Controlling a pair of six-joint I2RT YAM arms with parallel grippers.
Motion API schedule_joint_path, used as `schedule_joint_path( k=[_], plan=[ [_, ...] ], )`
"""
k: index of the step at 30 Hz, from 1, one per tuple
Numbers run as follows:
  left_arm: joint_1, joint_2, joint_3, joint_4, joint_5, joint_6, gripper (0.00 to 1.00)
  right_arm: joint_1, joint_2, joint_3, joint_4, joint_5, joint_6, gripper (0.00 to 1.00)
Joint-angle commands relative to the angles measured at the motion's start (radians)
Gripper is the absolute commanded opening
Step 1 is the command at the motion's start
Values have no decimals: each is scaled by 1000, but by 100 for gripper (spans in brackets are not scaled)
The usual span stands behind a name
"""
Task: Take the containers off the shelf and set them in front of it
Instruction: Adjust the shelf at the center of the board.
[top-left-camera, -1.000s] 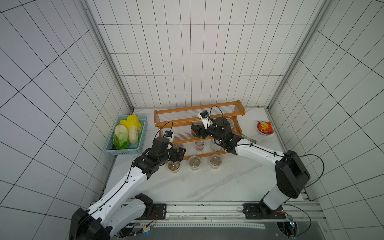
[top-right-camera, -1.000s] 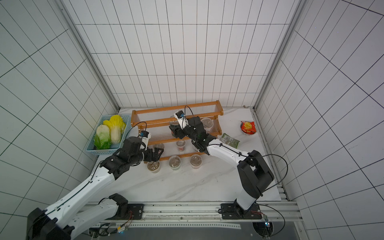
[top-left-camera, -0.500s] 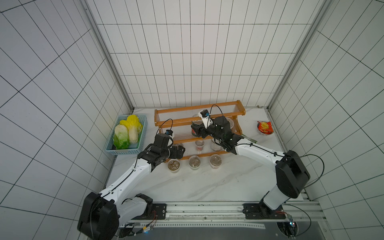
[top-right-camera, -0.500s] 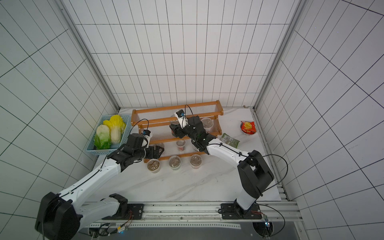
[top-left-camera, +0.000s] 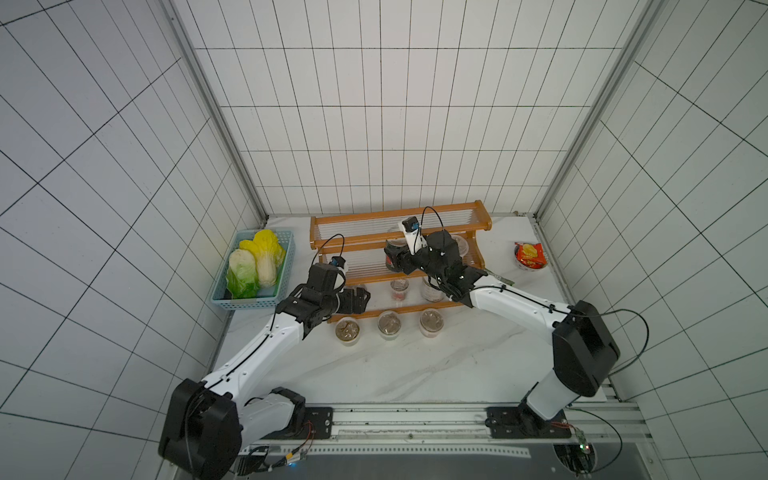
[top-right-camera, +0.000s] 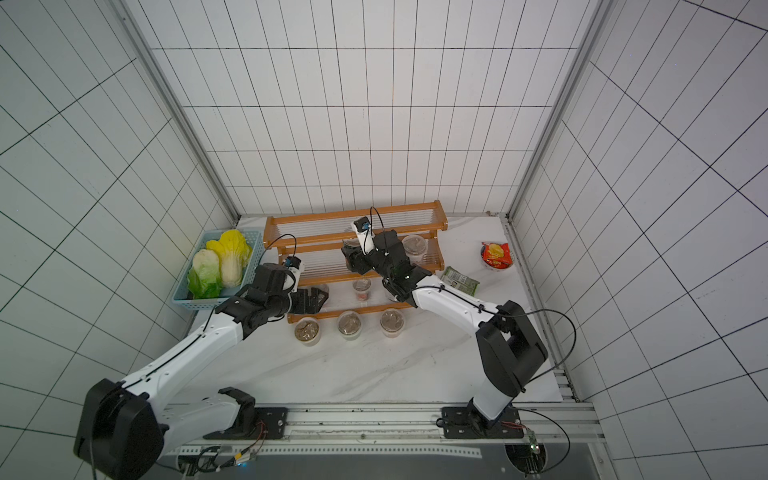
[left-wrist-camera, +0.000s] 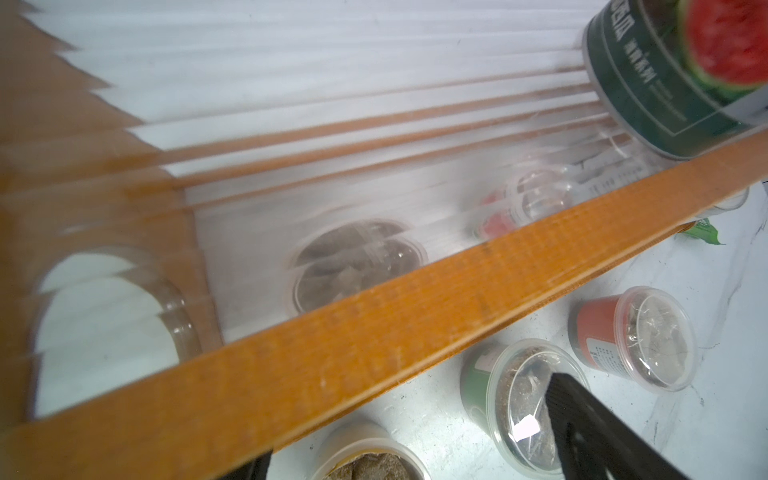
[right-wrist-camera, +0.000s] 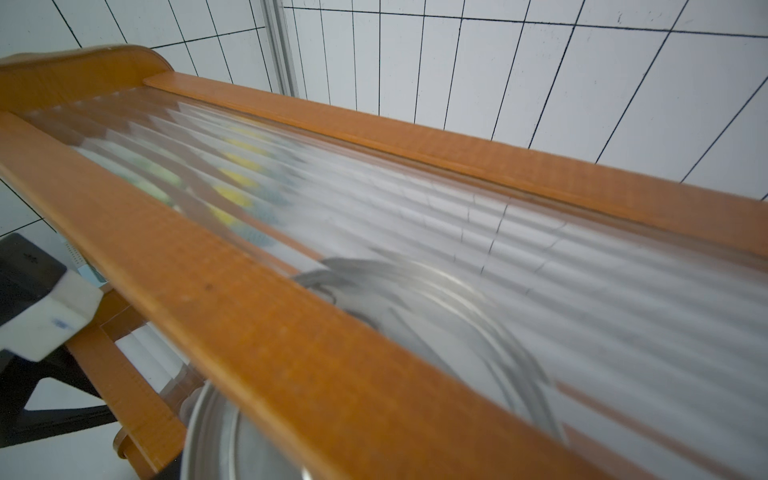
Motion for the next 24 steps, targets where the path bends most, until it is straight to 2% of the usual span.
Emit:
schedule_joint_path(
  k=[1, 9, 17, 24],
  plan=[
    [9, 13, 31, 45, -2, 18, 98, 13, -80, 73, 98, 48, -20, 70],
    [9, 15, 31, 44, -4, 19, 98, 26, -69, 116, -11, 156, 3, 71],
    [9, 25, 31, 45, -2, 23, 98, 45, -64, 115, 32, 188, -25, 71],
    [10, 37, 34, 49, 0, 25, 98, 51, -60, 73, 44, 193, -69, 80]
  ],
)
